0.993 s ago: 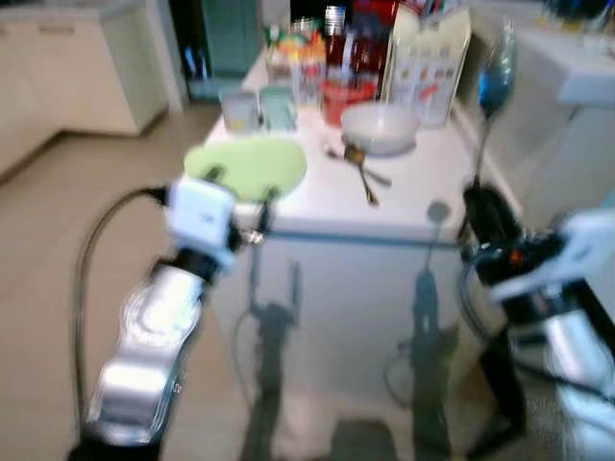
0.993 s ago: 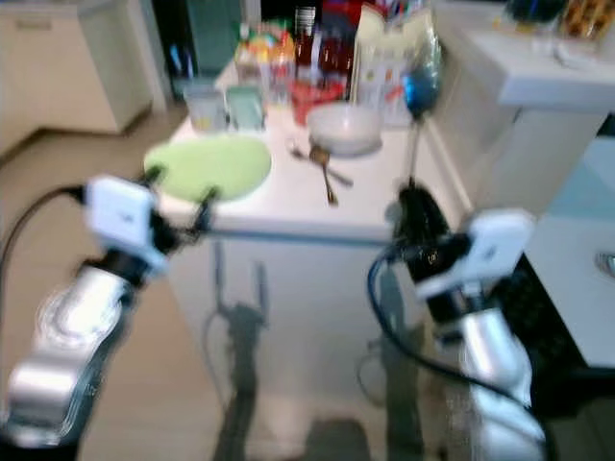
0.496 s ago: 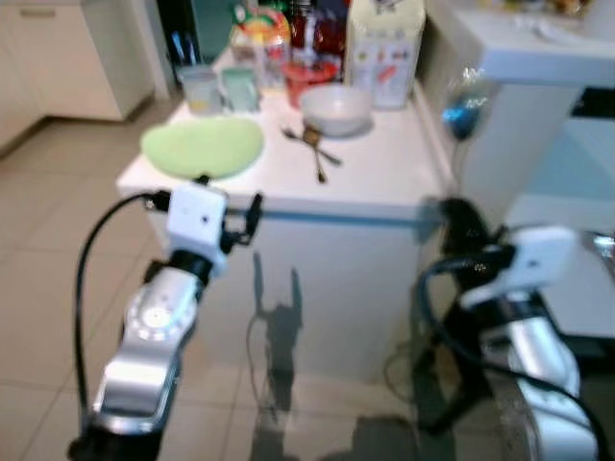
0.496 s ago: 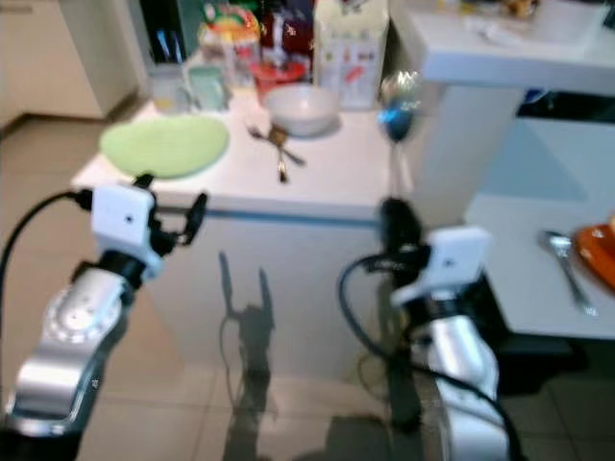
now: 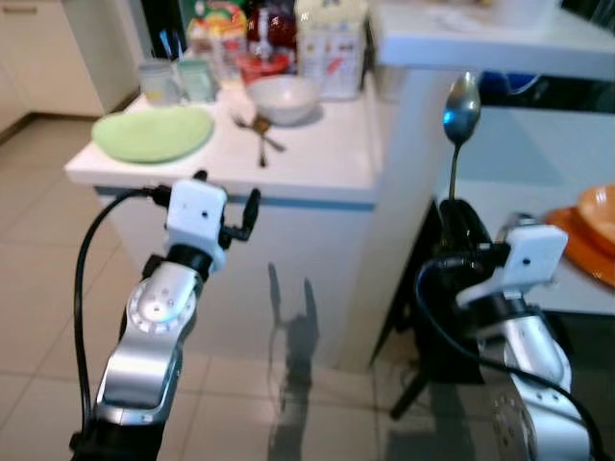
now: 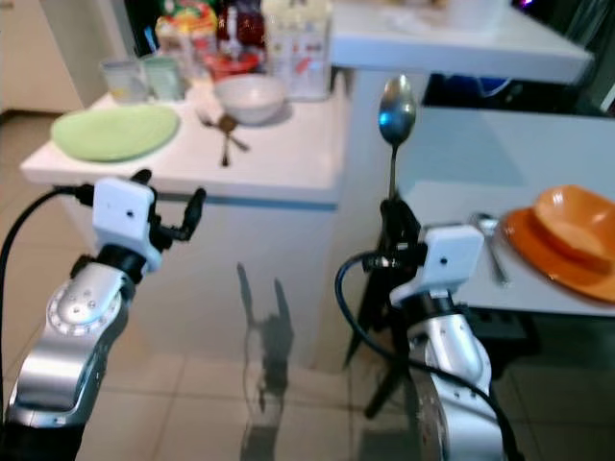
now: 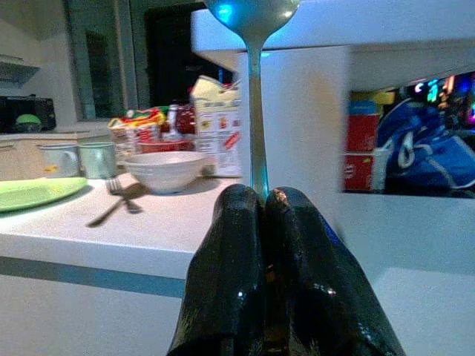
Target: Setting the table
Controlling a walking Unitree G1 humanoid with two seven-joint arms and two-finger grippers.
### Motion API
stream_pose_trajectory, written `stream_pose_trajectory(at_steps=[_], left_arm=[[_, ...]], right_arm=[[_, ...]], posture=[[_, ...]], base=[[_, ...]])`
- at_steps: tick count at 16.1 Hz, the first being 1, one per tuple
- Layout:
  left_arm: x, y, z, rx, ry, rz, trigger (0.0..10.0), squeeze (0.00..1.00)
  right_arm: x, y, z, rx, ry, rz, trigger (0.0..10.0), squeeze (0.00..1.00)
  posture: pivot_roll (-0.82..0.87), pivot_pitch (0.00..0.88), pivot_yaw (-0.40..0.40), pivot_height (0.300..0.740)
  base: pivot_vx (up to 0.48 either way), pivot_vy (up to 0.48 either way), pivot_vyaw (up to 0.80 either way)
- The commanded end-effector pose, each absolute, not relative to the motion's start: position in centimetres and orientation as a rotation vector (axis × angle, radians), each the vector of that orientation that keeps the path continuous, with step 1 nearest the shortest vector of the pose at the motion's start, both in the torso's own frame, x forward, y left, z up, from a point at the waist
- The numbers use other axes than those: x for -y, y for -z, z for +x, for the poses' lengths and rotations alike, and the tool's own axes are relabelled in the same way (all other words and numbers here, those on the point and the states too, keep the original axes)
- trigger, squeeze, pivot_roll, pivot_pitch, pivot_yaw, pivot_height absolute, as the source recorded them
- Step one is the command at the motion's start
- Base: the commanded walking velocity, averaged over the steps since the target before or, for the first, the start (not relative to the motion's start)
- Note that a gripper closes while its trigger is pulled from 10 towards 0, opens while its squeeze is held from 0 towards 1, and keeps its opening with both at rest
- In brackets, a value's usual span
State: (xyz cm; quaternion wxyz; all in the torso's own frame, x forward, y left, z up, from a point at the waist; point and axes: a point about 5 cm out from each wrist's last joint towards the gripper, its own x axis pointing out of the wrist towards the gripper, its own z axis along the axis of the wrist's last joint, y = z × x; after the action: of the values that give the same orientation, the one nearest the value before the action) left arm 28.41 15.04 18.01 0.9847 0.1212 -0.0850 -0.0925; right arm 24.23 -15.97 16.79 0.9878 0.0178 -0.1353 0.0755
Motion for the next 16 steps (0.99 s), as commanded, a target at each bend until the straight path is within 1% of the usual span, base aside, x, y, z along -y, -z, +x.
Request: stream_pose_trajectory(at_steps=[1, 6, 8, 12, 16], left_arm=[[-14.3, -17.7, 28.4, 0.165, 0.207, 0.248, 10.0, 0.0], [-14.4, -17.5, 28.8, 0.166, 0.209, 0.256, 10.0, 0.0], [-13.9, -17.6, 28.9, 0.172, 0.218, 0.249, 10.0, 0.0], [-14.0, -17.6, 29.0, 0.173, 0.221, 0.255, 10.0, 0.0], [-13.4, -17.7, 29.3, 0.179, 0.232, 0.246, 10.0, 0.0]], right_arm=[[16.8, -16.7, 24.5, 0.266, -0.113, 0.014, 10.0, 0.0], [17.3, -16.1, 24.7, 0.223, -0.078, 0.009, 10.0, 0.0], [17.5, -16.1, 24.8, 0.221, -0.07, 0.016, 10.0, 0.0], [17.9, -16.0, 25.3, 0.217, -0.047, 0.018, 10.0, 0.0], [18.8, -16.2, 25.4, 0.189, 0.006, 0.01, 10.0, 0.0]], posture=[[-0.02, 0.0, 0.015, 0.74], [-0.04, 0.0, 0.017, 0.74], [-0.03, 0.0, 0.012, 0.74], [-0.02, 0.0, 0.017, 0.74], [-0.03, 0.0, 0.019, 0.74]], base=[[0.0, -0.39, 0.0], [0.0, -0.389, 0.0], [0.0, -0.388, 0.0], [0.0, -0.389, 0.0], [0.0, -0.39, 0.0]])
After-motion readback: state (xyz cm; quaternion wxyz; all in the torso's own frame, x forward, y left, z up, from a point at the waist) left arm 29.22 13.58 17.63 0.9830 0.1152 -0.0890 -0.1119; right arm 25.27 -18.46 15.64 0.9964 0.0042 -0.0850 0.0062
